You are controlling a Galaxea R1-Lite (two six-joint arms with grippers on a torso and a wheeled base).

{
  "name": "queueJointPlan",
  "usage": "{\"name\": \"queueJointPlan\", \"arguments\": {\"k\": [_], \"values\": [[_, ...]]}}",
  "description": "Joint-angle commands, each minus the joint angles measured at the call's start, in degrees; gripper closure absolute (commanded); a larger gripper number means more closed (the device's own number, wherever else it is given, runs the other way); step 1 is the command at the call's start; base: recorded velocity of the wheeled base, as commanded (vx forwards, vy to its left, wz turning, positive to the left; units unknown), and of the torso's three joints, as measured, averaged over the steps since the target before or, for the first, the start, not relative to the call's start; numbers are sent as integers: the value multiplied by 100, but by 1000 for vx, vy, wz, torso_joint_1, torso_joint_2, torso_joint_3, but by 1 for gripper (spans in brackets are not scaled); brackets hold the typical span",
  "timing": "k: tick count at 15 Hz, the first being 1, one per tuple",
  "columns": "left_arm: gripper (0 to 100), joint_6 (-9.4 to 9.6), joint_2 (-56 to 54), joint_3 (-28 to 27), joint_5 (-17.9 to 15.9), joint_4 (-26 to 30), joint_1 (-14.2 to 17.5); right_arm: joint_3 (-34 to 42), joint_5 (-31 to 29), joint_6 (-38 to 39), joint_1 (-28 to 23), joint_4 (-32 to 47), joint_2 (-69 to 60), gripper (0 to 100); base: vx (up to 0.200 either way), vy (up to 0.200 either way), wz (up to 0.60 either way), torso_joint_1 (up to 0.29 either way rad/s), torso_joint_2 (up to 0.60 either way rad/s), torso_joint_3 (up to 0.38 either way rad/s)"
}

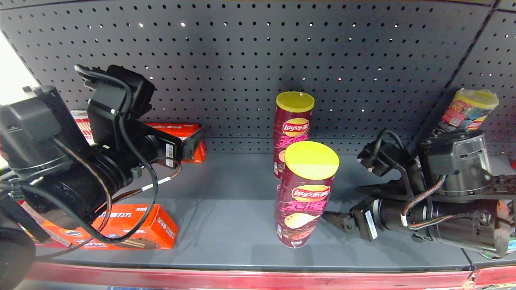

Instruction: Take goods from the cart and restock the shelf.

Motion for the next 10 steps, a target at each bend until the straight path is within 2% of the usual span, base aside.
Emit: {"name": "queueJointPlan", "arguments": {"k": [1,10], "values": [[0,1,12,-1,4,4,0,-14,-1,-1,-28,1,-54,0,0,0,0,0,0,0],[0,1,12,-28,4,4,0,-120,-1,-1,112,1,87,0,0,0,0,0,0,0]]}}
